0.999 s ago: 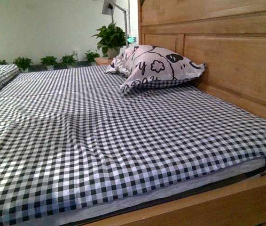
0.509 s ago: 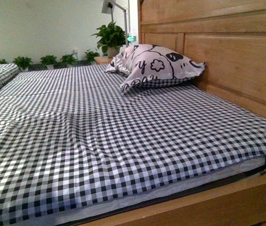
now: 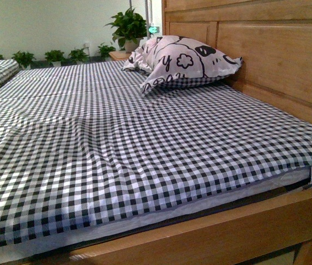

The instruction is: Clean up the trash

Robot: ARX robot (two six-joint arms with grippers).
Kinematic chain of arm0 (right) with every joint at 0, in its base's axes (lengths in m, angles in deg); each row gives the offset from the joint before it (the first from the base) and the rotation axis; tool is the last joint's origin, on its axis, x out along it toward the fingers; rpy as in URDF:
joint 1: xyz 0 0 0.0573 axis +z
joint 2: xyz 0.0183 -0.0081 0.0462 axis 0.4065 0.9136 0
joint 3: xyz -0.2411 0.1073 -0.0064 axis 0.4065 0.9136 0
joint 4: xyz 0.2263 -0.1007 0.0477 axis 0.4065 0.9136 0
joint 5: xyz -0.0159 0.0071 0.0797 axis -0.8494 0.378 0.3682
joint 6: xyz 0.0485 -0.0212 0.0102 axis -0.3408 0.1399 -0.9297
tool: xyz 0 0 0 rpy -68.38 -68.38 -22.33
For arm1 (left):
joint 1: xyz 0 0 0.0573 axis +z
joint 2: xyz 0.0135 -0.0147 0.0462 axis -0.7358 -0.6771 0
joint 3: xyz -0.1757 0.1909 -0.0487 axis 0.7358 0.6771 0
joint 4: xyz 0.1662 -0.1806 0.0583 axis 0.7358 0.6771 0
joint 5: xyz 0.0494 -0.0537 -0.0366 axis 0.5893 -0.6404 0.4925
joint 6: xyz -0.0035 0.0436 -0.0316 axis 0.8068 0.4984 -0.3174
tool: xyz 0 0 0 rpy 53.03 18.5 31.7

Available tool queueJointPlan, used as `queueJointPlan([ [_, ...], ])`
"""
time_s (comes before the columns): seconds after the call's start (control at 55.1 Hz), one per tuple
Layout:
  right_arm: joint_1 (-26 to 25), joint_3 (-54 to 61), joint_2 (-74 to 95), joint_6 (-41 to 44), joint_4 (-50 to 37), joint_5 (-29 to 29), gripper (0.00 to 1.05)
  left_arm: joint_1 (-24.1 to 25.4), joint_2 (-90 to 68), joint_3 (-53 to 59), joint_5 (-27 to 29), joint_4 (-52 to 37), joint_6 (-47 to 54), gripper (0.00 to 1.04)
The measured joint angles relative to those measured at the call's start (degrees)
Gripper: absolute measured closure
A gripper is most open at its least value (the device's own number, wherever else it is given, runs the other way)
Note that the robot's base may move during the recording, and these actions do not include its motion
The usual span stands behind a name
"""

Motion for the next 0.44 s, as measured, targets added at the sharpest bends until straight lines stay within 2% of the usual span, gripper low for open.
queueJointPlan([
  [0.436, 0.0, 0.0, 0.0, 0.0, 0.0, 0.0, 0.85, 0.0, 0.0, 0.0, 0.0, 0.0, -0.1, 0.78],
])
